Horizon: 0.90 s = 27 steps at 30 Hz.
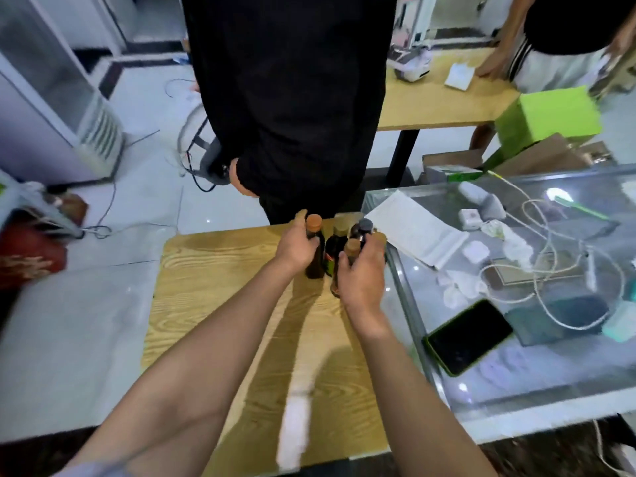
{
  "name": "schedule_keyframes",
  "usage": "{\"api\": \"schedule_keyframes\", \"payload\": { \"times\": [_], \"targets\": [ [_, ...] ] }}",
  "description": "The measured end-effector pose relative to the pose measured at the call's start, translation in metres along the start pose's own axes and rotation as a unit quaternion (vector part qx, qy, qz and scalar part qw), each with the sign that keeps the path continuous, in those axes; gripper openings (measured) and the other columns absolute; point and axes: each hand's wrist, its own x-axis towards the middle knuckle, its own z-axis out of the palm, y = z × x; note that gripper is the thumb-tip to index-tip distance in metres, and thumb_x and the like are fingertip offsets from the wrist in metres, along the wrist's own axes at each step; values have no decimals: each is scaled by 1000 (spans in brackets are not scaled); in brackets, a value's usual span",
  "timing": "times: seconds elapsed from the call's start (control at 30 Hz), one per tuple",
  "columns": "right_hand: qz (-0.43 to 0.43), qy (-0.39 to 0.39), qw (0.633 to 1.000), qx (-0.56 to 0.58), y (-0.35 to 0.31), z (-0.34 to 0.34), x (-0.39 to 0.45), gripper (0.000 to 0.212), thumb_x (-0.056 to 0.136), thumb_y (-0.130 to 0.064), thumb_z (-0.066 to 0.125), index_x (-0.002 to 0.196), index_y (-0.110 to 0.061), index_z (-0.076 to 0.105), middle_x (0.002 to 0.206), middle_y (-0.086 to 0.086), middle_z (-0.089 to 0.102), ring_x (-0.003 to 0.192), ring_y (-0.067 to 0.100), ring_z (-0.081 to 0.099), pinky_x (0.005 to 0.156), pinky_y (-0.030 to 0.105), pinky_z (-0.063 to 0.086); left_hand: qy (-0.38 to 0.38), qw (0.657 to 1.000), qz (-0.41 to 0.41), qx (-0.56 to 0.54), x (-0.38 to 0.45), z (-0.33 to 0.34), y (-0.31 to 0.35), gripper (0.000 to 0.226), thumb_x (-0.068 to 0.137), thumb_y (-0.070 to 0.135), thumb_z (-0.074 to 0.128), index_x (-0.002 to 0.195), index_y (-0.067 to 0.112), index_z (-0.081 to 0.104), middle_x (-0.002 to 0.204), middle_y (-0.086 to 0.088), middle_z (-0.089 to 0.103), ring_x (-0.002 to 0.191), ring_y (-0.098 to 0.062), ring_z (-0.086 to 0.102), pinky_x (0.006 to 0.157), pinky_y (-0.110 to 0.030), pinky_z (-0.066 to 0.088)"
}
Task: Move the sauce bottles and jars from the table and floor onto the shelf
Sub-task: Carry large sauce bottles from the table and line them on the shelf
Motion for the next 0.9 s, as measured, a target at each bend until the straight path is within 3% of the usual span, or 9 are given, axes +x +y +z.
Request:
{"api": "schedule_keyframes", "payload": {
  "times": [0.07,0.27,0.43,0.63,0.77,0.9],
  "targets": [
    [9,-23,1000,-8,6,7,14,43,95,-29,61,133,-11,49,128,8,54,118,26,54,93,38,50,-10,1000,16,15,19,4,3,69,92,10,60,152,16,25,141,-11,47,127,-28,49,102,-35,42],
    [48,-61,996,51,18,18,26,45,92,-20,65,135,-12,52,126,7,63,118,26,59,98,36,48,-35,994,71,77,38,13,-2,51,98,0,46,147,11,39,148,-9,38,134,-25,40,107,-25,30],
    [70,-51,986,146,21,14,18,34,89,-8,66,122,-14,59,104,-4,68,102,18,64,93,40,53,-1,988,97,120,23,6,-14,40,97,18,56,135,10,49,122,-9,49,108,-24,53,90,-28,39],
    [58,-79,981,170,26,12,2,29,87,-15,66,115,-24,64,99,-8,72,97,12,67,89,45,56,40,987,93,128,-7,-12,-36,22,89,32,67,97,17,54,96,1,49,87,-17,49,71,-27,34],
    [85,-57,966,238,14,-5,-22,33,88,-6,70,107,-32,65,93,-22,69,94,-6,64,92,33,56,41,985,116,118,-28,-24,-36,24,87,36,69,90,16,55,91,1,53,82,-17,50,66,-29,35],
    [151,-4,912,381,-4,-33,-46,42,84,2,74,112,-23,55,107,-6,71,98,3,69,85,22,57,60,987,139,56,-56,-37,-28,24,84,40,71,90,18,62,91,3,55,81,-12,53,67,-27,42]
  ]
}}
